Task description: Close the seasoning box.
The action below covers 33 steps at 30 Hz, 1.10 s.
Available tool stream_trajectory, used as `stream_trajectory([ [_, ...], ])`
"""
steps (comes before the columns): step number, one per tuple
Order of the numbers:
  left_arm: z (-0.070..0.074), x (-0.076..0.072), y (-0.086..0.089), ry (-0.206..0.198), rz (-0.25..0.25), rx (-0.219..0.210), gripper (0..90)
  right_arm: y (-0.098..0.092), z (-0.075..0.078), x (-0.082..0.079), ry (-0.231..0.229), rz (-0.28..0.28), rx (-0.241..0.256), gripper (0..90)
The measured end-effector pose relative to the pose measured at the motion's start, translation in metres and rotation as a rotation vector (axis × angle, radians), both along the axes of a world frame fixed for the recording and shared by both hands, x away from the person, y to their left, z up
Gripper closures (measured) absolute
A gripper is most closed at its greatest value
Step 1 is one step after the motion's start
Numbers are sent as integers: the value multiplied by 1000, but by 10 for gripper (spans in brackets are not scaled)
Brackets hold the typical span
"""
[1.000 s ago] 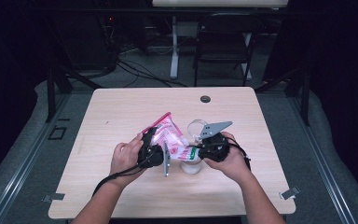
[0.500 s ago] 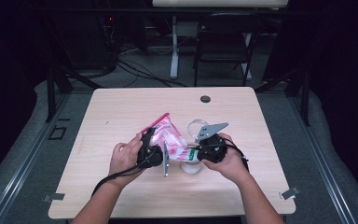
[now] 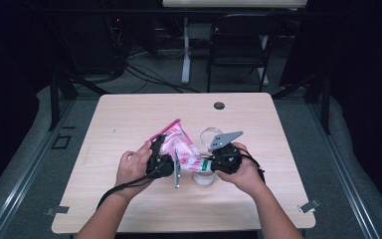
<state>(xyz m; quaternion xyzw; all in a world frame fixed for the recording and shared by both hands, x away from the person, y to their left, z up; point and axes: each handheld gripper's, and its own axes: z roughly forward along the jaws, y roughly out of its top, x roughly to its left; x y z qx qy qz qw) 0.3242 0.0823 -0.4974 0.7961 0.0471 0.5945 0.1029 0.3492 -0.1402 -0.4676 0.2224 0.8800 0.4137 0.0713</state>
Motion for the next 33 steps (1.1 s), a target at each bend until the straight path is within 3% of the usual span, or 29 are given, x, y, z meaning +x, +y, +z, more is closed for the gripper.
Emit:
stream_trajectory([
  [33,6,0,-2,-27,-10,17,644,-1,-3,2,5,-5,-7,900],
])
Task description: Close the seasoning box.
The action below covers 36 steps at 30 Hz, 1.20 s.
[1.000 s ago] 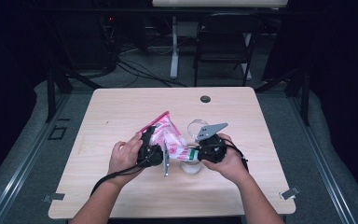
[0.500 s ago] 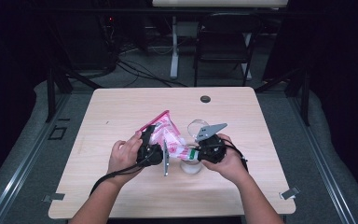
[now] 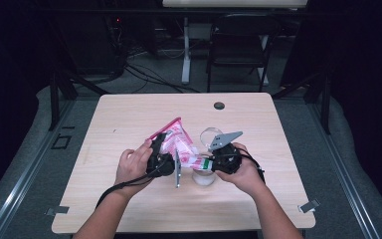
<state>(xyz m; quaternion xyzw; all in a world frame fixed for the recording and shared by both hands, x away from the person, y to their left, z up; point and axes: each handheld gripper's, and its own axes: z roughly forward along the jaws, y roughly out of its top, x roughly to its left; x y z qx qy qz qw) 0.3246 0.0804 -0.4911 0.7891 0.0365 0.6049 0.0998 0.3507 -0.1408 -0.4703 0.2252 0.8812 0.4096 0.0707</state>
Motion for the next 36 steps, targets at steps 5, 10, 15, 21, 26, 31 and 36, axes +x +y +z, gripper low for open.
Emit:
stream_trajectory([
  [5,1,0,-3,-8,-3,9,644,-2,0,1,2,-5,-3,900],
  [10,1,0,-4,-7,-7,9,645,-3,-1,1,6,-7,1,900],
  [15,2,-1,-5,-8,-2,16,645,-3,-2,2,5,-7,-5,900],
  [21,3,-1,-5,-11,-5,18,645,-4,-2,2,4,-13,-1,900],
  [26,3,-1,-7,-20,-8,27,645,-6,-2,2,3,-13,-3,900],
  [31,4,-2,-7,-24,-10,30,645,-7,-2,2,1,-17,1,900],
  [36,4,-3,-8,-31,-9,40,646,-7,-1,2,3,-14,-1,900],
])
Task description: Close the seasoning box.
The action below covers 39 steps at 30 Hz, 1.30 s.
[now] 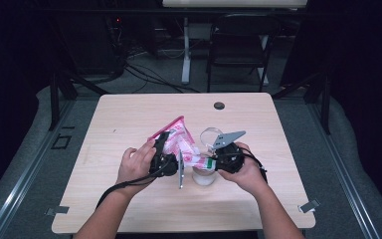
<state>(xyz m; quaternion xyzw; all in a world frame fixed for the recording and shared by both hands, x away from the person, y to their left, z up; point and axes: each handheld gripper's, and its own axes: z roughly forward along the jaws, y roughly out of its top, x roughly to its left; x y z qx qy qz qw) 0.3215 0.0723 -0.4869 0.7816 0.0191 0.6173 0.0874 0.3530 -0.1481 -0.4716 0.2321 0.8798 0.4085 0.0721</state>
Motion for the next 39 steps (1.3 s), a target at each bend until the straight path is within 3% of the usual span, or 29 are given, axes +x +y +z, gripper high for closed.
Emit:
stream_trajectory([
  [21,2,-3,-1,-40,-19,42,647,-1,0,0,-3,-11,8,900],
  [39,3,-5,-2,-39,-24,69,648,-1,0,0,-5,-13,6,900],
])
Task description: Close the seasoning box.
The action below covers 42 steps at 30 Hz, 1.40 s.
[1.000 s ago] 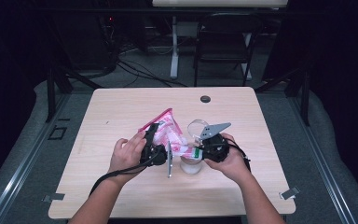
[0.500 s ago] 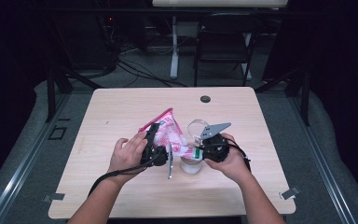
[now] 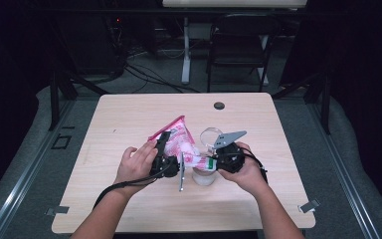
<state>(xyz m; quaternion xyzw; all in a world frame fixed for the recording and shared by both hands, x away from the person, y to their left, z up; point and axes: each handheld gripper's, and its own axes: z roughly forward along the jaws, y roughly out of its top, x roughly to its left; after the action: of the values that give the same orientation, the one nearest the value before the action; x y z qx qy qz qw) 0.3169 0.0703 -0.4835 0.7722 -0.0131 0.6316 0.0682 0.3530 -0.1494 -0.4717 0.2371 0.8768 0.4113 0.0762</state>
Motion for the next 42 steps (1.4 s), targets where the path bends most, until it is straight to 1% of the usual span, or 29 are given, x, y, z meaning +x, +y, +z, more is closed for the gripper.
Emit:
stream_trajectory([
  [11,1,-1,-1,-8,-6,17,648,0,0,0,-1,-1,6,900],
  [16,2,-1,-1,-7,-8,25,648,0,0,0,-5,-5,9,900],
  [17,1,-1,-1,-1,-6,22,649,-1,0,0,-5,-6,8,900],
  [19,3,-1,-2,-5,-2,39,649,-1,0,0,-6,-2,4,900],
  [20,2,-1,-2,-11,-10,37,649,-1,0,0,-8,-3,6,900],
  [23,3,-2,-2,-11,-9,40,650,-1,0,0,-10,-11,12,900],
  [25,2,-1,-1,-20,-30,36,650,-1,1,0,-11,-8,6,900],
  [26,3,-2,-2,-10,-15,48,650,-1,0,0,-11,-12,11,900],
  [28,3,-2,-2,-8,-17,59,651,-1,0,0,-13,-13,8,900],
  [29,2,-2,-1,-8,-23,57,651,-1,0,0,-13,-13,7,900],
  [30,3,-3,-2,-5,-10,72,651,-1,0,0,-14,-13,5,900],
  [31,2,-2,-1,-18,-30,71,652,-1,0,0,-15,-15,6,900],
  [33,3,-3,-1,-18,-30,78,653,-1,0,0,-15,-16,8,900],
  [37,4,-3,-1,-25,-31,80,654,-1,1,0,-18,-12,7,900],
  [39,4,-3,-2,-34,-31,84,656,-2,2,0,-22,-17,11,900],
  [41,3,-4,-2,-31,-27,81,658,-2,2,-1,-27,-24,19,900],
  [42,4,-4,-2,-42,-31,92,659,-2,2,-1,-28,-26,19,900],
])
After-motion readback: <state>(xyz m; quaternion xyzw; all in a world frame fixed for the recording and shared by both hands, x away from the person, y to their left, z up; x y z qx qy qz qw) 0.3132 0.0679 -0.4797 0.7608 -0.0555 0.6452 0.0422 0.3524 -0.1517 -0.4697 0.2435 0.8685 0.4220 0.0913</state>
